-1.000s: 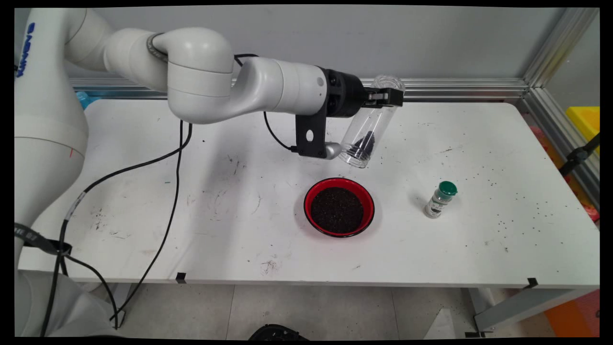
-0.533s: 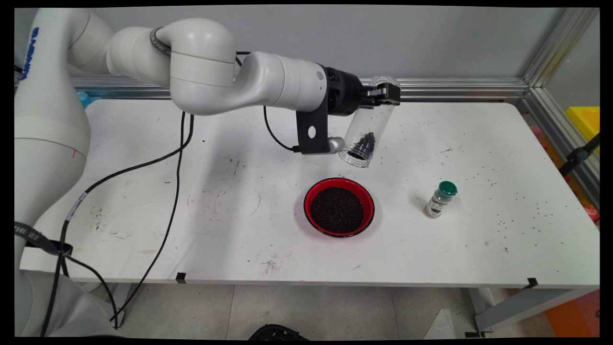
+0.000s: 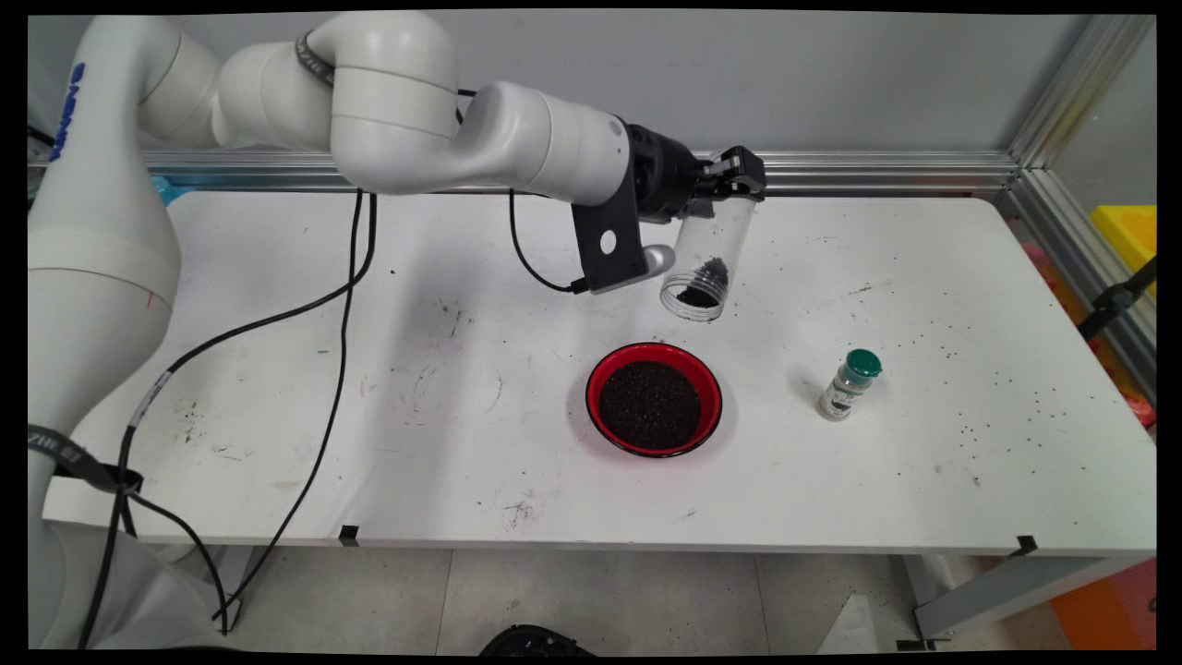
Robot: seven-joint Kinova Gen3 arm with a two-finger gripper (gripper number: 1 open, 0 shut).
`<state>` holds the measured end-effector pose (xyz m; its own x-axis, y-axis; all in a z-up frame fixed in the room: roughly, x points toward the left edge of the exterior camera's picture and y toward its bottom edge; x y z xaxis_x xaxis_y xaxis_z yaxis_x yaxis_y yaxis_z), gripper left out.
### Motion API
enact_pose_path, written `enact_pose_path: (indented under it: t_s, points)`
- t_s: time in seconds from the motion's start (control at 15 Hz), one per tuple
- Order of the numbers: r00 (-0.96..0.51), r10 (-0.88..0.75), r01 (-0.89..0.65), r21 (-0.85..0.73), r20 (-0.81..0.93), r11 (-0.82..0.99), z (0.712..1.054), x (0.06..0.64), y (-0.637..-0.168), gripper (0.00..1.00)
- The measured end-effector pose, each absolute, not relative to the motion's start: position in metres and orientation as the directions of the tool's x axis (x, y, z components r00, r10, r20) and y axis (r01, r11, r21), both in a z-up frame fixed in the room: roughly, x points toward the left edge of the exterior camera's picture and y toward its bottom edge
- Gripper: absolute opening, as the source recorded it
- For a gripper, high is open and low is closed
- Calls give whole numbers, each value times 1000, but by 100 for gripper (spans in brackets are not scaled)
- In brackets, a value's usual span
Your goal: Pour the black seasoning powder in the red bowl
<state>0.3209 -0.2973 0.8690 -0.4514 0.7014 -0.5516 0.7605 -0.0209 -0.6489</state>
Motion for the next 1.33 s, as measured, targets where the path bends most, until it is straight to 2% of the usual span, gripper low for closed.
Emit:
enact_pose_path:
  t_s: [0.73,1.33]
  points:
    - [-624,715,635,-738,-316,228,878,327,-320,0]
    - [-742,661,503,-743,-109,441,880,329,-339,0]
